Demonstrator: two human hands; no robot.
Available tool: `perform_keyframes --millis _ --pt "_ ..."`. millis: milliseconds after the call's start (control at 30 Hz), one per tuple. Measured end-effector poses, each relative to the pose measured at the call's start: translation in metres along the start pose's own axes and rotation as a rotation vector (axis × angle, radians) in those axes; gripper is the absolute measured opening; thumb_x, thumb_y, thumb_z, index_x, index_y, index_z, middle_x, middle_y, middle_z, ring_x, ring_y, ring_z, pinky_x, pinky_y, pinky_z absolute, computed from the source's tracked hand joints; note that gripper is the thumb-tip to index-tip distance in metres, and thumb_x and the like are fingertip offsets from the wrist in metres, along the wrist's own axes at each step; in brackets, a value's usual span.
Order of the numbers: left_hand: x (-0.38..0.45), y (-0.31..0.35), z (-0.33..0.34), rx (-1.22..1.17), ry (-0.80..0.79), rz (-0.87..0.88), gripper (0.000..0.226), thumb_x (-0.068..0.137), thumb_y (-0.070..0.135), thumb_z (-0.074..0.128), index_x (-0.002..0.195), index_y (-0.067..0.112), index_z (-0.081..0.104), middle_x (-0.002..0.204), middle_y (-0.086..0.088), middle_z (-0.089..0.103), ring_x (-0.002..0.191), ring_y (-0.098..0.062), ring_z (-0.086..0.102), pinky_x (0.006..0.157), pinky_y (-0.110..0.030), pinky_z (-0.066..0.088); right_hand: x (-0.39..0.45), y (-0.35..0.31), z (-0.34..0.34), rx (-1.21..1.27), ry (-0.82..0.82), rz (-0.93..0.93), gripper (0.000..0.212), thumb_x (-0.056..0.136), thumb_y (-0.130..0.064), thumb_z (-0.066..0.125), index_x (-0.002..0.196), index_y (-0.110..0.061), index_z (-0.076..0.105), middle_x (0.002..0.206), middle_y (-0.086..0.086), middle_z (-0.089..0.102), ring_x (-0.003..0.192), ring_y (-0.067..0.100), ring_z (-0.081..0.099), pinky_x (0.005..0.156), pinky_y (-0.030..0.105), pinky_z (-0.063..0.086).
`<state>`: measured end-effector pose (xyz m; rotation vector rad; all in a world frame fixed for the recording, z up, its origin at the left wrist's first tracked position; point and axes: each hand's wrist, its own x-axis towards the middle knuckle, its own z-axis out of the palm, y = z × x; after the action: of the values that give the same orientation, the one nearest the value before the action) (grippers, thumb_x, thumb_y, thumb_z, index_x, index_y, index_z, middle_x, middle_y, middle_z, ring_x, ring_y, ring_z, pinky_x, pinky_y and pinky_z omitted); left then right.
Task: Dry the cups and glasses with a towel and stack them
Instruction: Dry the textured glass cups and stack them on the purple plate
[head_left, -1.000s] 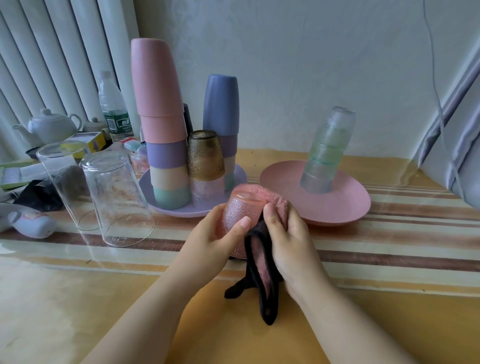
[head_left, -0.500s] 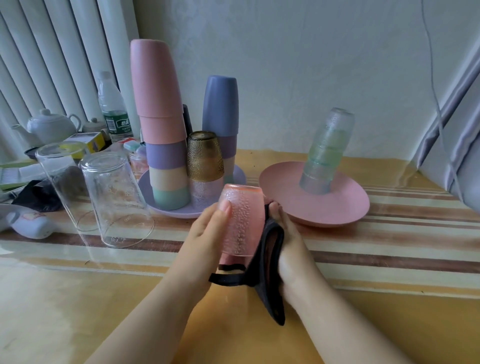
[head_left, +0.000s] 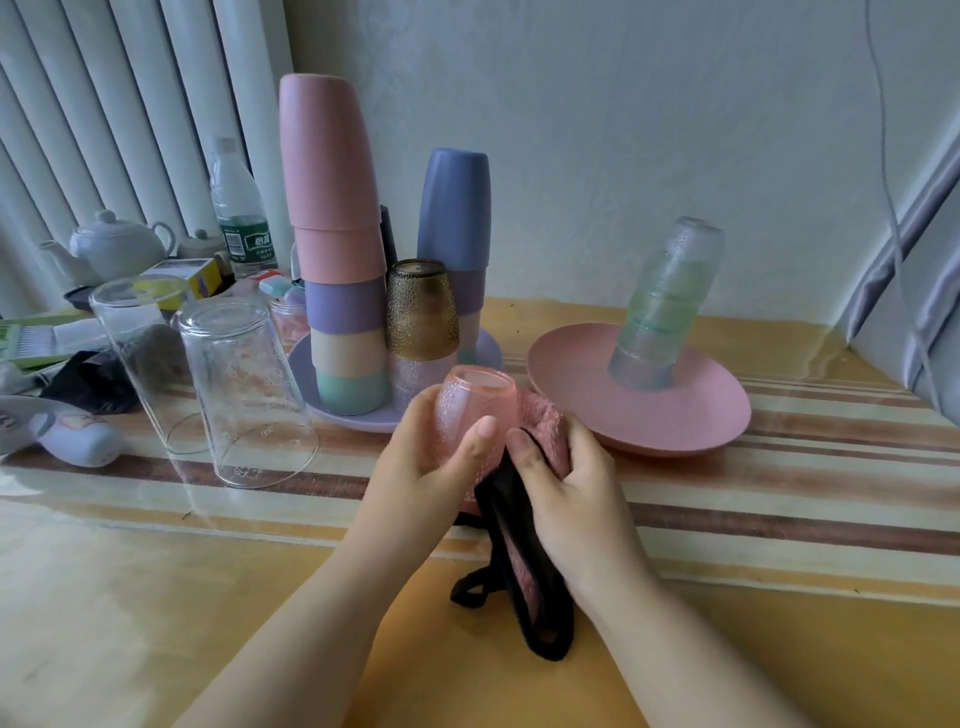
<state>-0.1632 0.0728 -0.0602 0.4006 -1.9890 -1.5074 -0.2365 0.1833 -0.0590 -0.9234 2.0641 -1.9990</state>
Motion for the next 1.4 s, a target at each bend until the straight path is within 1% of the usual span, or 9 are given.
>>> perform_keyframes --millis 100,300,433,500,733,933,1067,1233,1400 --pt "-0.001 0.003 -0.002 0.055 -0.145 -0.041 0.045 0.081 0.059 0.052 0.118 0.032 0.058 0.109 0.019 0.068 0.105 0.009 0.059 0.093 -0.021 0.045 0.003 -0.001 -0.006 0.024 0.049 0.024 0.015 0.092 -0.034 0.055 0.096 -0.022 0.063 0.092 -0.008 0.071 0.091 0.002 0.065 0.085 0.026 0.05" --pt "-0.005 0.006 -0.004 -0.04 -0.332 -0.169 0.047 0.08 0.064 0.047 0.123 0.046 0.05 0.114 0.046 0.055 0.111 0.03 0.041 0.092 -0.003 0.036 0.007 -0.002 -0.01 0.203 0.009 0.138 0.033 0.075 -0.056 0.053 0.089 -0.029 0.066 0.088 -0.009 0.071 0.091 0.009 0.065 0.088 0.033 0.049" --pt "-0.003 -0.004 -0.006 -0.078 -0.421 -0.192 0.113 0.056 0.077 0.072 0.149 0.026 0.031 0.144 0.016 0.049 0.132 -0.002 0.044 0.114 -0.036 0.034 0.009 -0.007 -0.013 0.343 -0.009 0.188 0.035 0.077 -0.049 0.056 0.089 -0.016 0.064 0.086 0.005 0.063 0.085 0.017 0.059 0.087 0.041 0.048" --pt "-0.003 -0.004 -0.005 -0.16 -0.415 -0.191 0.112 0.058 0.071 0.075 0.149 0.023 0.031 0.144 0.01 0.05 0.133 -0.007 0.046 0.114 -0.039 0.034 0.009 -0.009 -0.013 0.346 0.014 0.147 0.034 0.077 -0.048 0.056 0.086 -0.016 0.063 0.081 0.004 0.062 0.08 0.017 0.057 0.081 0.04 0.047" --pt "-0.01 0.0 0.014 -0.217 -0.228 -0.125 0.04 0.076 0.037 0.066 0.114 0.024 0.058 0.108 0.005 0.072 0.101 -0.005 0.066 0.082 -0.02 0.053 0.009 -0.001 -0.006 0.272 0.144 0.053 0.025 0.085 -0.052 0.057 0.08 -0.028 0.061 0.075 -0.006 0.064 0.077 0.013 0.06 0.079 0.043 0.05" --pt "0.0 0.004 0.005 -0.266 0.052 -0.021 0.044 0.075 0.038 0.063 0.115 0.02 0.053 0.097 0.01 0.069 0.09 0.005 0.064 0.077 -0.015 0.051 0.001 0.009 0.01 0.091 -0.038 0.059 0.018 0.087 -0.051 0.05 0.101 -0.042 0.058 0.102 -0.02 0.068 0.103 -0.003 0.061 0.095 0.025 0.046" --pt "0.004 -0.003 -0.002 -0.073 0.139 0.019 0.054 0.07 0.056 0.073 0.116 0.039 0.049 0.118 0.009 0.058 0.118 -0.007 0.054 0.095 -0.026 0.046 0.009 0.01 -0.007 -0.185 -0.031 0.004 0.017 0.094 -0.032 0.053 0.11 -0.035 0.055 0.107 -0.022 0.063 0.102 -0.008 0.056 0.084 0.002 0.038" --pt "0.008 0.003 -0.013 0.203 0.381 -0.013 0.086 0.057 0.067 0.061 0.131 0.026 0.048 0.124 -0.003 0.043 0.124 -0.019 0.037 0.105 -0.036 0.035 0.017 0.017 -0.026 -0.38 0.088 -0.041 0.038 0.095 -0.035 0.049 0.127 -0.015 0.052 0.117 -0.001 0.064 0.11 0.016 0.056 0.077 0.014 0.033" --pt "0.02 0.02 -0.014 0.241 0.45 -0.029 0.071 0.075 0.04 0.078 0.133 0.017 0.046 0.123 -0.005 0.045 0.114 -0.019 0.045 0.095 -0.033 0.038 0.021 0.024 -0.034 -0.383 0.084 -0.003 0.044 0.095 -0.036 0.049 0.131 -0.012 0.049 0.126 0.005 0.06 0.119 0.023 0.053 0.084 0.019 0.034"
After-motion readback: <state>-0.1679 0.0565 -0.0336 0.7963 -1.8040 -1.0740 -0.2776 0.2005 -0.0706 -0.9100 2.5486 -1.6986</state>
